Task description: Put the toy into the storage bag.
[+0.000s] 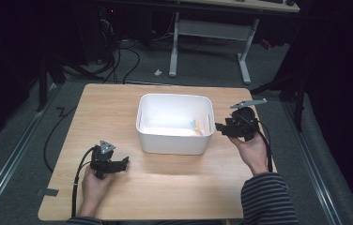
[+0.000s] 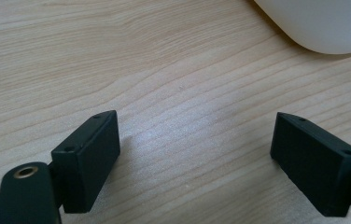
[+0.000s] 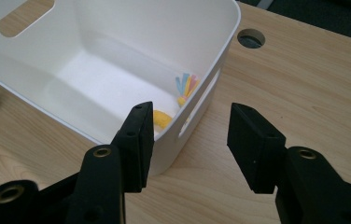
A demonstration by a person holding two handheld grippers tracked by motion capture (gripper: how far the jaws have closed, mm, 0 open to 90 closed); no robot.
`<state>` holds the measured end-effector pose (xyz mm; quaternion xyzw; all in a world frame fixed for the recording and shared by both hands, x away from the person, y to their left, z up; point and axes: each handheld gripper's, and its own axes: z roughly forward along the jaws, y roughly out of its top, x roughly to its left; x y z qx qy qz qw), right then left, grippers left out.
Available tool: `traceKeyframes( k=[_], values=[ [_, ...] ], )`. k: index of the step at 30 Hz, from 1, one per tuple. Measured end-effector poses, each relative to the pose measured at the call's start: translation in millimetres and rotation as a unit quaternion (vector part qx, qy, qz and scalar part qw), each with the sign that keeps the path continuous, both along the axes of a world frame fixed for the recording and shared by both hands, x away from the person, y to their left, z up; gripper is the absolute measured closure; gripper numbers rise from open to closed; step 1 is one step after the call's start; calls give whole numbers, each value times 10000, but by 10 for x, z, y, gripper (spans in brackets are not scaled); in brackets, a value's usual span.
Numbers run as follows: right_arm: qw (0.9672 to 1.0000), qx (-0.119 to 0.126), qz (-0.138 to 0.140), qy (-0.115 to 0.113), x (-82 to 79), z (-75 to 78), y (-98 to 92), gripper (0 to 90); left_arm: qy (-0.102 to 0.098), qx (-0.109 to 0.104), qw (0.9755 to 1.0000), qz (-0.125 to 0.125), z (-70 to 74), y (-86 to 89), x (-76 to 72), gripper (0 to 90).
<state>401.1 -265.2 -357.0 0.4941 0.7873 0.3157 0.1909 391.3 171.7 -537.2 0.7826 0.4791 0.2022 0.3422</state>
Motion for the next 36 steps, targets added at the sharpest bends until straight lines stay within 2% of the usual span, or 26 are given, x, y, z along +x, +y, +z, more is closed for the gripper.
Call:
traceKeyframes(
  k=[16,23,27,35,36],
  values=[
    [9997,45,-157,-169,-204,105,-223,509,1,-1,10000,0,0,0,0,160],
    [9989,249,-357,-151,-297,72,-444,507,0,0,10000,-2,0,0,0,160],
    [9986,247,-427,-181,-352,75,-518,504,1,1,10000,-3,0,0,0,160],
    [9982,289,-434,-288,-466,114,-581,501,1,1,10000,-2,0,0,0,160],
    [9979,416,-419,-283,-508,101,-613,501,1,1,10000,-3,0,1,0,160]
  ],
)
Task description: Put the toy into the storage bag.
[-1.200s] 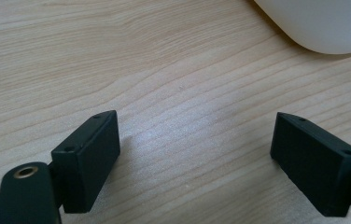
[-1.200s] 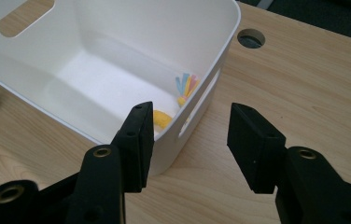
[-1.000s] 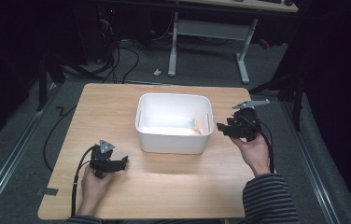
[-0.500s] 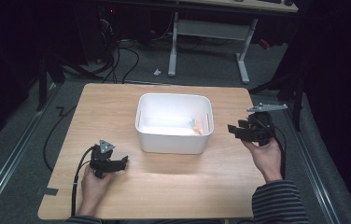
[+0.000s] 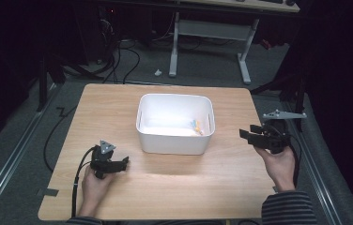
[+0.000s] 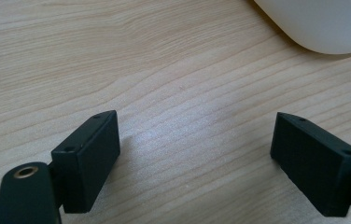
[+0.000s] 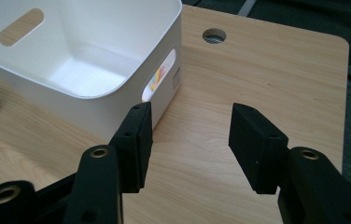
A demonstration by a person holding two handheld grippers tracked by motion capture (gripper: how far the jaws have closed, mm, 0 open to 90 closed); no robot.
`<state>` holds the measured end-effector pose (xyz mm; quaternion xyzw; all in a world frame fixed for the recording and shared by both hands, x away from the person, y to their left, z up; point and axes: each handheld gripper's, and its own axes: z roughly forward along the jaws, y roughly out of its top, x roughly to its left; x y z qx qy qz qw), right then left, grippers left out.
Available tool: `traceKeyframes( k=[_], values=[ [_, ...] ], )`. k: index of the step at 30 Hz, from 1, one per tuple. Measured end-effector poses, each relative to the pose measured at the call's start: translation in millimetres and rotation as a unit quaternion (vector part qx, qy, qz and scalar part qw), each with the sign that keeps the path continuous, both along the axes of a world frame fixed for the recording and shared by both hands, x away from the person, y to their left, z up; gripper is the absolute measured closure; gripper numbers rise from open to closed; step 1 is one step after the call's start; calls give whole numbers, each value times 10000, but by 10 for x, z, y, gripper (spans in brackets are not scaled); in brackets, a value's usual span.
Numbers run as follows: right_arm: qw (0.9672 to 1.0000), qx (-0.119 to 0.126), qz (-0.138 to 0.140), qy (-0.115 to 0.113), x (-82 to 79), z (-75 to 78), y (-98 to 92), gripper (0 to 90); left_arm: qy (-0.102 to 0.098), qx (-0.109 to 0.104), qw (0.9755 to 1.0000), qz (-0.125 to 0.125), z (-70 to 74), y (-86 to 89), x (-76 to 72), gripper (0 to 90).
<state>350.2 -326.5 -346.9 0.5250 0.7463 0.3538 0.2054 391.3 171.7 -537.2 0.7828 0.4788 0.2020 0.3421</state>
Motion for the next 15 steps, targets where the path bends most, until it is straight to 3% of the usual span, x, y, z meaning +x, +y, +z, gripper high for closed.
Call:
traceKeyframes(
  k=[5,15],
  values=[
    [10000,41,32,73,-87,-74,-42,497,0,-1,10000,1,0,0,0,160],
    [9998,204,23,-18,-248,-191,-130,497,-1,-2,10000,2,0,0,0,160]
  ],
)
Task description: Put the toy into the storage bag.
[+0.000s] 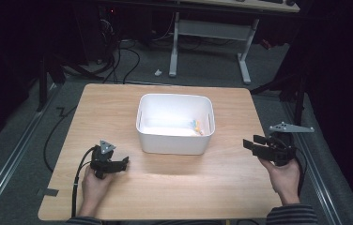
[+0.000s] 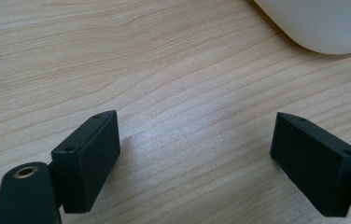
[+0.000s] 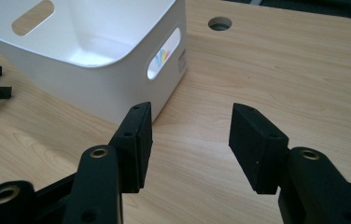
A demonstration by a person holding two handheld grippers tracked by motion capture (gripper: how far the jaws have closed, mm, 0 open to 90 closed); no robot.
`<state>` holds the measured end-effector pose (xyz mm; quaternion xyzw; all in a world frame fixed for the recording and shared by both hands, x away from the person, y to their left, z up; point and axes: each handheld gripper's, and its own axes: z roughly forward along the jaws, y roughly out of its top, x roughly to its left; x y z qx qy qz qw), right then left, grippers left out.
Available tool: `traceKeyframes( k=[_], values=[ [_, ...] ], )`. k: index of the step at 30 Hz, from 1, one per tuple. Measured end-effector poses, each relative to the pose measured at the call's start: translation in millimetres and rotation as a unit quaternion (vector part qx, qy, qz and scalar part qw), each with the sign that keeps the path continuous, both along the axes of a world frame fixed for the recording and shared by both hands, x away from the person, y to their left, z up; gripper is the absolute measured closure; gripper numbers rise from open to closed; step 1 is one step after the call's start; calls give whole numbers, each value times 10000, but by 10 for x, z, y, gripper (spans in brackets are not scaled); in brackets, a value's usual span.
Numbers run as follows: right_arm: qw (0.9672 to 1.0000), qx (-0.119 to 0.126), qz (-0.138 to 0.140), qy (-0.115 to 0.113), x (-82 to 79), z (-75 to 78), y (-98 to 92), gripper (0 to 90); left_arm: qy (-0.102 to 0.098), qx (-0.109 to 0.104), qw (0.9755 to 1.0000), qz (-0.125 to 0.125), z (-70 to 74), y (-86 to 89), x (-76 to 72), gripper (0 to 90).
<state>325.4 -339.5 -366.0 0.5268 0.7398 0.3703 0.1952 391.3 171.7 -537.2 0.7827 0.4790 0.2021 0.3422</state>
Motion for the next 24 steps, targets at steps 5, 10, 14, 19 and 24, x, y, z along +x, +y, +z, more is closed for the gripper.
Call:
traceKeyframes(
  k=[5,10,14,19,24],
  values=[
    [10000,53,-33,-25,-43,-88,-25,483,0,2,10000,-1,0,0,0,160],
    [10000,82,-18,-44,-82,-160,-29,481,0,0,10000,0,0,0,0,160],
    [9999,110,-20,1,-96,-231,-23,477,0,3,10000,-5,0,0,-2,160],
    [9998,175,-37,62,-94,-369,-12,464,-1,-1,10000,-11,0,-1,-5,160],
    [9997,190,31,144,-68,-525,7,466,0,3,10000,-10,0,-2,-9,160]
  ],
)
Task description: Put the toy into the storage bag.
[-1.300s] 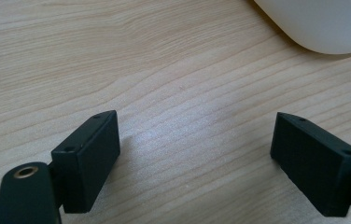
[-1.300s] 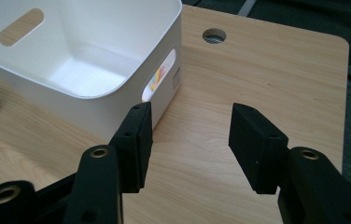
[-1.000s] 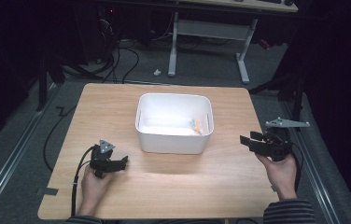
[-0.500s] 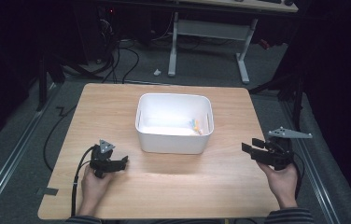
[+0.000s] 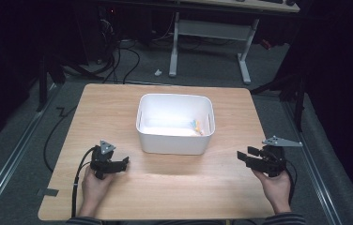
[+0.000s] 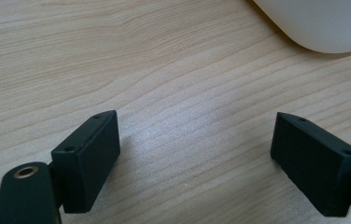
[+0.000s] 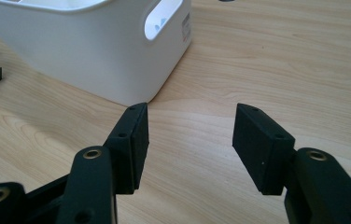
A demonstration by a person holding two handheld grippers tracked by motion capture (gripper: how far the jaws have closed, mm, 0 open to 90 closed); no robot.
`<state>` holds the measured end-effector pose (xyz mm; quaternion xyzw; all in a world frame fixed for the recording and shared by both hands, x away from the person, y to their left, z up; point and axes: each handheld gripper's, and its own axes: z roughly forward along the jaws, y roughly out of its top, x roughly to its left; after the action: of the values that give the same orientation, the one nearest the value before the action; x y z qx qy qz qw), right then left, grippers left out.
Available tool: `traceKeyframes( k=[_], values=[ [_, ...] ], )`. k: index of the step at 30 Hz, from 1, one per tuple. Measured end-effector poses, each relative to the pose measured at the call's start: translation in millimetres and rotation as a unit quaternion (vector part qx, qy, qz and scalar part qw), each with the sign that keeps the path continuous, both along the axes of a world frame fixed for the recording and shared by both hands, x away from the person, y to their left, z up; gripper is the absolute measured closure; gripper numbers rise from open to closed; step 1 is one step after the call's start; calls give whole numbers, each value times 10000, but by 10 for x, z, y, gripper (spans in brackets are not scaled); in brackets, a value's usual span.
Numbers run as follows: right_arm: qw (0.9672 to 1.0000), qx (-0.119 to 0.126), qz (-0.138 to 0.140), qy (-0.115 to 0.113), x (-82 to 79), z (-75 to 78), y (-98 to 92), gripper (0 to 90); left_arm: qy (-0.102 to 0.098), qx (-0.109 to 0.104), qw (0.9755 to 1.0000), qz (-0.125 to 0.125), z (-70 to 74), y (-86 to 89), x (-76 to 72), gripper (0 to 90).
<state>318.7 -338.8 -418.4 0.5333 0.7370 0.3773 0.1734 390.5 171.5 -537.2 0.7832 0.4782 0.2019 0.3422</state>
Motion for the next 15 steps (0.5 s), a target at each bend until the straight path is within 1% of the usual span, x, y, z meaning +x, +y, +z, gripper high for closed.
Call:
traceKeyframes(
  k=[4,6,7,9,11,12,13,14,15],
  values=[
    [10000,-25,32,-35,6,-40,10,466,3,2,10000,-5,0,0,-4,160],
    [10000,-24,42,8,8,-79,15,465,4,-5,10000,-2,0,-1,-6,160],
    [10000,-19,35,64,10,-96,20,464,5,-3,10000,-6,0,0,-6,160],
    [10000,-23,26,82,14,-136,17,459,5,1,10000,-9,1,0,-7,160],
    [9998,29,9,171,25,-183,17,451,15,1,10000,-18,2,1,-8,160],
    [9999,-28,11,167,38,-213,15,449,15,0,10000,-17,2,1,-8,160],
    [9999,-28,11,167,38,-213,15,449,15,0,10000,-17,2,1,-8,160],
    [9999,-24,-1,160,42,-226,12,449,15,2,10000,-18,2,1,-8,160],
    [9999,35,-35,161,50,-248,5,448,13,1,10000,-18,2,0,-10,160]
  ],
)
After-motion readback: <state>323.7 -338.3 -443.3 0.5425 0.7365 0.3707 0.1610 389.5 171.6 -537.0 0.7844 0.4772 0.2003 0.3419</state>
